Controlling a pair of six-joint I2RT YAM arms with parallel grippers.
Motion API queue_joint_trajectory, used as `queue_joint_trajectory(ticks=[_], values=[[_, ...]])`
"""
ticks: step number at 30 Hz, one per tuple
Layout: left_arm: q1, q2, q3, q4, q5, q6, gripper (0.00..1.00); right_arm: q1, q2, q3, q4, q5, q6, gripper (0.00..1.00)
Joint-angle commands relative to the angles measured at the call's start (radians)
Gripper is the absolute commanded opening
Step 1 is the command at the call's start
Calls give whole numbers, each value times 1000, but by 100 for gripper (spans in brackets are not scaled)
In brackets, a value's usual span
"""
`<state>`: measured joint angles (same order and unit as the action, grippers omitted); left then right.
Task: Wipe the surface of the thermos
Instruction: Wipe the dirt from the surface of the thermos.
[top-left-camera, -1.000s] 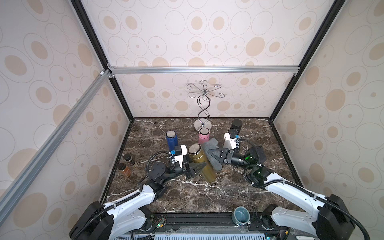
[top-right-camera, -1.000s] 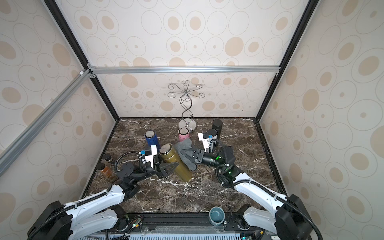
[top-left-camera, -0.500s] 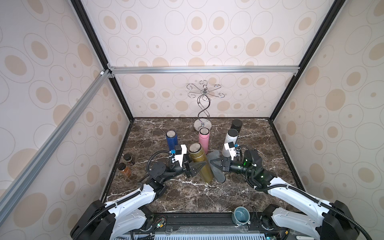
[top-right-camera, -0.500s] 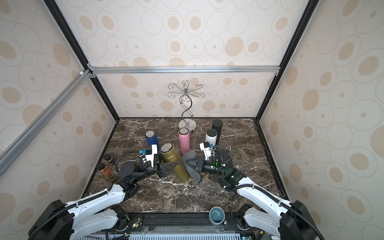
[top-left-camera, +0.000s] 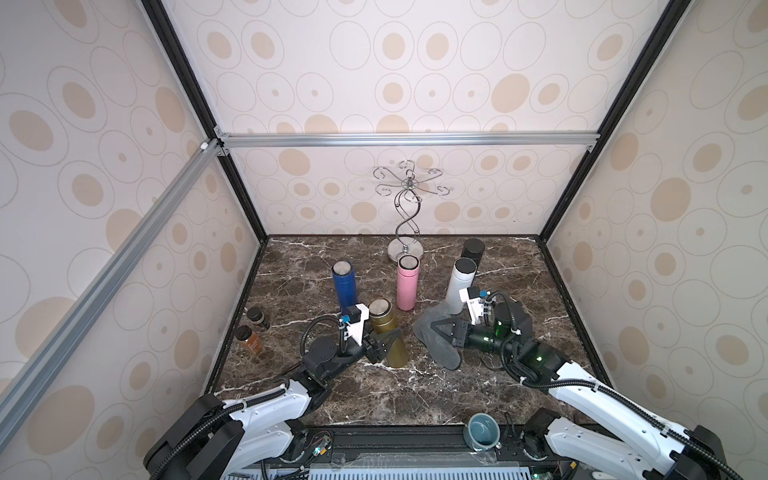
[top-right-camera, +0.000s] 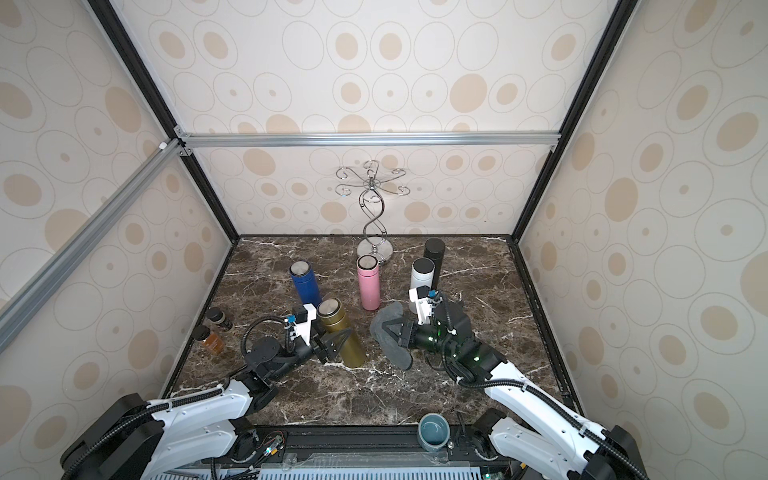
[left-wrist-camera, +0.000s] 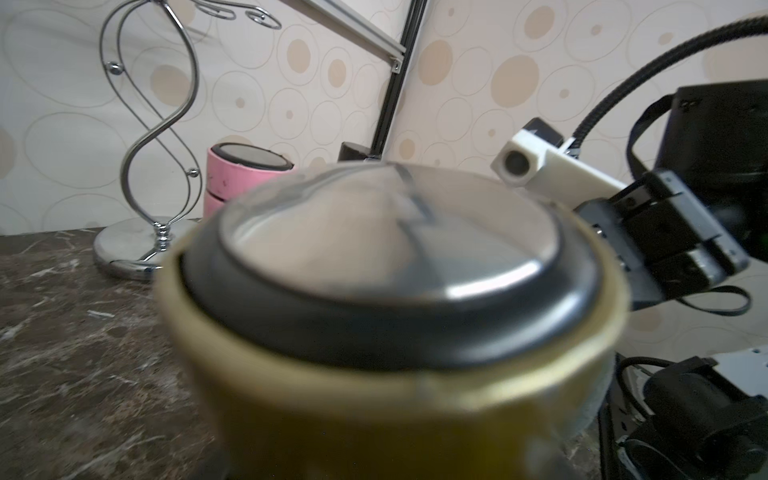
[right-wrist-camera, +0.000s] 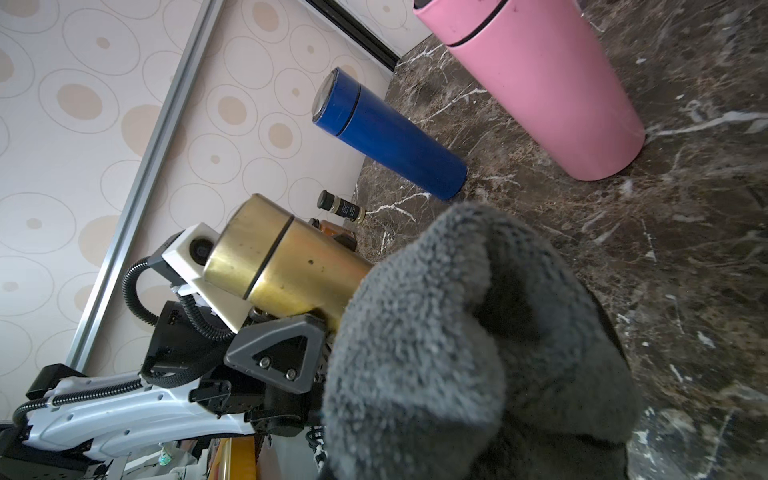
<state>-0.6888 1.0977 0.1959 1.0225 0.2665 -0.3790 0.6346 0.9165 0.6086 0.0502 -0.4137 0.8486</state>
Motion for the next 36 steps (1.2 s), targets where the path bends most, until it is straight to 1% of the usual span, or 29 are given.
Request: queue_joint_trajectory(ticks=[1,3,9,11,13,16,20,23,28,30,36], values=[[-46,-11,31,26,-138,109,0,6,-21,54,-10,1,-25,0],[-80,-1,46,-13,-188,162,0,8,-15,83,-9,-16,-27,0],[-144,24,30,11,-299,223,0,22,30,224,-3,-46,-49,0],[-158,39,28,23,-320,240,0,24,60,283,3,-61,-55,0],[-171,57,29,29,-339,258,0,24,107,343,24,-74,-45,0],[-205,87,24,47,-402,294,0,28,189,427,52,-125,-29,0],[-213,118,-1,95,-422,286,0,41,296,487,94,-161,-15,0],[-214,126,-36,150,-443,264,0,60,353,483,129,-177,1,0],[-213,122,-50,143,-452,251,0,101,421,445,160,-177,31,0],[-213,125,-50,139,-451,247,0,120,434,424,183,-178,43,0],[-214,165,-45,157,-451,235,0,174,450,380,153,-153,45,0]])
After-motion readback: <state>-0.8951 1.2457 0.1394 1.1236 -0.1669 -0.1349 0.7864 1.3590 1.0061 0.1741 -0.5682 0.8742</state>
